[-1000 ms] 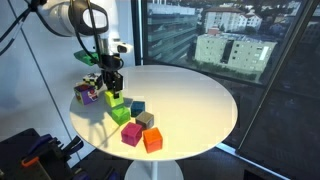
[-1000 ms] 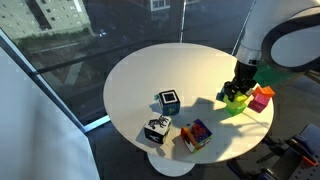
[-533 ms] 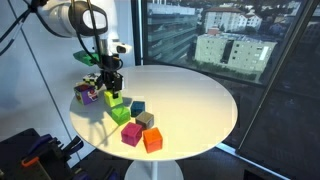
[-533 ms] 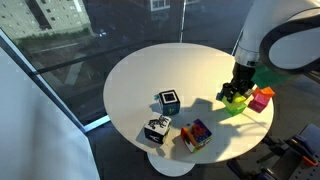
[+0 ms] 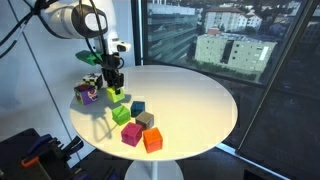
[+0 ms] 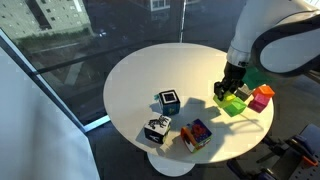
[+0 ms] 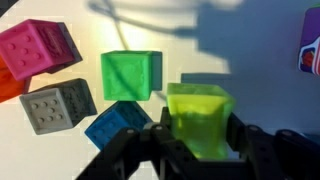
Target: Put the yellow building block on the table, put the light green building block on top of the yellow building block and then put the orange dice on top of the white and blue dice
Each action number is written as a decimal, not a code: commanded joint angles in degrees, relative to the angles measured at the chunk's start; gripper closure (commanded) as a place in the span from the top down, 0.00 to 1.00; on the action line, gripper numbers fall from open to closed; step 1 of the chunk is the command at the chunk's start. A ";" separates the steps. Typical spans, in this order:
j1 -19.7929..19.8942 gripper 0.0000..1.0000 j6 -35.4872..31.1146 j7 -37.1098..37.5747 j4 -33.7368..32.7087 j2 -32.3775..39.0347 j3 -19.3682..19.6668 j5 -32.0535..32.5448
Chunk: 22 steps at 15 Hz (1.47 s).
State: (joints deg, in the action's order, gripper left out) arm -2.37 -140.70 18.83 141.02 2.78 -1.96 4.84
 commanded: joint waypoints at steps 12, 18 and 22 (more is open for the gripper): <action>-1.79 0.27 -3.63 -4.24 -3.81 9.07 -0.92 -6.48; -2.18 0.85 -1.37 -3.53 -4.68 10.44 -0.62 -5.56; -2.43 1.00 -0.84 -4.20 -4.71 9.90 -1.06 -6.22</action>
State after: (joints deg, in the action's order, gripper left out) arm -4.32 -143.36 15.67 137.65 12.87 -3.11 -0.89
